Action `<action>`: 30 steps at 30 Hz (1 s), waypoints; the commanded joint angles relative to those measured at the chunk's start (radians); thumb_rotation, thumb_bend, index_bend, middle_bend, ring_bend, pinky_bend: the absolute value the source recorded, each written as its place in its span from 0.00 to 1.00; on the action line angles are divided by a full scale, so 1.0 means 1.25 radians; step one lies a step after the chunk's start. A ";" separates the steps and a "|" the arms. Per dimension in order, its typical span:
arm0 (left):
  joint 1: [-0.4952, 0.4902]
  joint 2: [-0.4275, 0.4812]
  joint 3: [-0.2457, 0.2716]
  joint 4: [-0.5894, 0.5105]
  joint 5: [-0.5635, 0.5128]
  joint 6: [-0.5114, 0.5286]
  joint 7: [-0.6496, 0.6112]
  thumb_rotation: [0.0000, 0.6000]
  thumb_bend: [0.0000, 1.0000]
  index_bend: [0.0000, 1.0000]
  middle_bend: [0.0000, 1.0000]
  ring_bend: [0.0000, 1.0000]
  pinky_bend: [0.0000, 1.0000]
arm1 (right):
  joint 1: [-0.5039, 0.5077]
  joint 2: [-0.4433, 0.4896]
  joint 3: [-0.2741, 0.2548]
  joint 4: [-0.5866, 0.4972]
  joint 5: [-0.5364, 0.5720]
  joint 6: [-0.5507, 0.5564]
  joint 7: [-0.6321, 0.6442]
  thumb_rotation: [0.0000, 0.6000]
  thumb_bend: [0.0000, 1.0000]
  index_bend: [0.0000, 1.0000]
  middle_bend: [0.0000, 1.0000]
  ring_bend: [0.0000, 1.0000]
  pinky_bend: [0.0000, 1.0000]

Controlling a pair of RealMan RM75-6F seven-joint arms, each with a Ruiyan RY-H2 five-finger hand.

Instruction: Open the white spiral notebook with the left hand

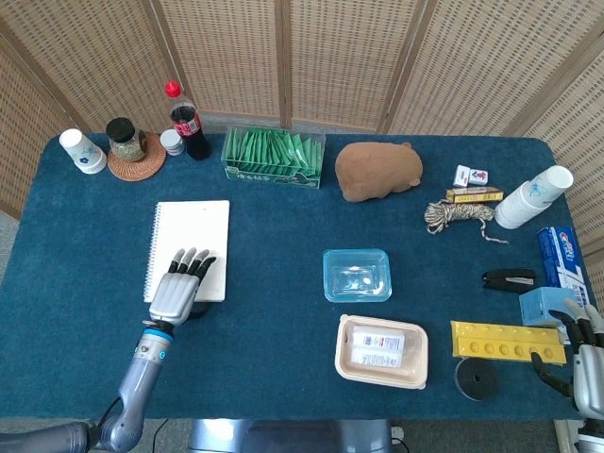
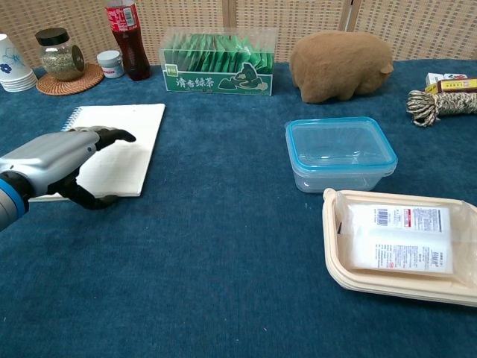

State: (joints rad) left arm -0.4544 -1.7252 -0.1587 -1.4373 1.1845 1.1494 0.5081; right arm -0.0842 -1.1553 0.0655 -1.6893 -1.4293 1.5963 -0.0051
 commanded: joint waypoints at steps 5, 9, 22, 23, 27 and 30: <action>0.022 -0.014 0.002 0.028 0.045 0.069 -0.069 1.00 0.37 0.24 0.14 0.02 0.00 | 0.002 0.000 0.003 -0.003 0.000 -0.002 -0.004 1.00 0.31 0.22 0.15 0.04 0.12; 0.033 -0.019 0.003 0.044 0.062 0.094 -0.111 1.00 0.40 0.24 0.15 0.02 0.00 | 0.002 0.001 0.005 -0.005 -0.002 0.001 -0.006 1.00 0.31 0.22 0.15 0.04 0.12; 0.105 -0.034 -0.005 0.095 0.126 0.257 -0.257 1.00 0.46 0.21 0.15 0.02 0.00 | -0.005 0.008 0.005 -0.015 -0.022 0.021 -0.009 1.00 0.31 0.22 0.15 0.04 0.12; 0.118 -0.032 -0.008 0.098 0.127 0.279 -0.273 1.00 0.46 0.21 0.15 0.02 0.00 | -0.006 0.009 0.005 -0.016 -0.024 0.023 -0.009 1.00 0.31 0.22 0.15 0.04 0.12; 0.165 -0.013 -0.022 0.104 0.115 0.342 -0.316 1.00 0.47 0.21 0.15 0.01 0.00 | -0.008 0.012 0.006 -0.021 -0.031 0.032 -0.013 1.00 0.30 0.22 0.15 0.04 0.12; 0.202 0.016 -0.029 0.103 0.092 0.365 -0.340 1.00 0.47 0.21 0.15 0.01 0.00 | -0.008 0.015 0.007 -0.026 -0.037 0.037 -0.018 1.00 0.31 0.22 0.15 0.04 0.12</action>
State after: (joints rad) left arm -0.2267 -1.7274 -0.1859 -1.3109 1.3161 1.5891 0.1055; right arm -0.0941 -1.1370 0.0739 -1.7206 -1.4741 1.6413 -0.0262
